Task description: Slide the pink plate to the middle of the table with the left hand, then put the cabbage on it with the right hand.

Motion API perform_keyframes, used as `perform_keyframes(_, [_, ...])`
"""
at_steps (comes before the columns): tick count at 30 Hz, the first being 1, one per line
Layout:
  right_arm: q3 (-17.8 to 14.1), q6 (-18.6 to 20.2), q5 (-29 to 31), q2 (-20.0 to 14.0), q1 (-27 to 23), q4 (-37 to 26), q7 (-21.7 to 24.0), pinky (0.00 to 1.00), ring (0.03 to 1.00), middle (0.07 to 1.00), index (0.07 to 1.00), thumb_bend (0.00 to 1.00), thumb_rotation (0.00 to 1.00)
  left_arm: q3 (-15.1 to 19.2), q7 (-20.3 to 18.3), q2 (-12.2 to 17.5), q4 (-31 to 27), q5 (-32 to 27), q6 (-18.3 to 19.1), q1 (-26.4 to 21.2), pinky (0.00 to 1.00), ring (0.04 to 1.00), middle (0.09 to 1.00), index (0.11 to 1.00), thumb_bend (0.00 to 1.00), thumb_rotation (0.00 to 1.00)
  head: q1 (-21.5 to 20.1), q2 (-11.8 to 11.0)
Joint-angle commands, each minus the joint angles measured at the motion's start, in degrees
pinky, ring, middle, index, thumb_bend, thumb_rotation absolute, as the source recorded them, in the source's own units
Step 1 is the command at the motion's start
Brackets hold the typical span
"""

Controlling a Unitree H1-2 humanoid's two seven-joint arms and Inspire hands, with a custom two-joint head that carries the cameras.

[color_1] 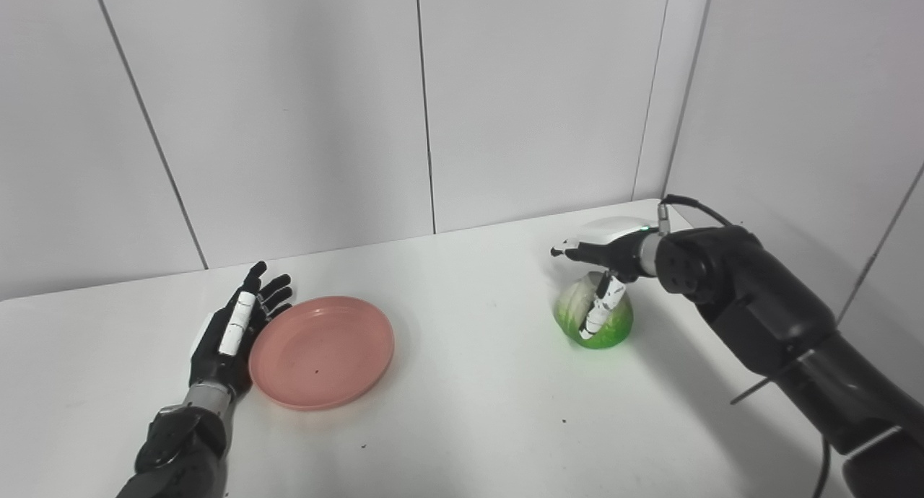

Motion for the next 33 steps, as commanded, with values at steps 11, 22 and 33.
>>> perform_keyframes(11, [1.92, -2.29, -5.67, 0.32, -2.14, 3.44, -4.82, 0.71, 0.947, 0.991, 0.950, 1.00, 0.32, -0.03, -0.24, 0.49, 0.73, -0.05, 1.11, 3.71, 0.86, 0.880, 0.851, 0.932, 0.99, 0.72, 0.68, 0.61])
perform_keyframes(22, [3.82, -1.67, -7.68, 0.84, -1.66, 6.22, -4.82, 0.65, 0.925, 0.987, 0.934, 1.00, 0.28, -0.29, -0.35, 0.48, 0.60, 0.01, 1.29, 3.62, 0.85, 0.872, 0.846, 0.941, 0.99, 0.72, 0.64, 0.69])
perform_keyframes(33, [3.42, -3.66, -7.21, 2.24, -0.58, 10.11, -10.37, 0.39, 0.494, 0.593, 0.511, 0.60, 0.04, 0.09, -0.66, 0.28, -0.15, -0.53, 1.73, 3.85, 0.87, 0.872, 0.843, 0.939, 1.00, 0.72, 0.87, 1.11])
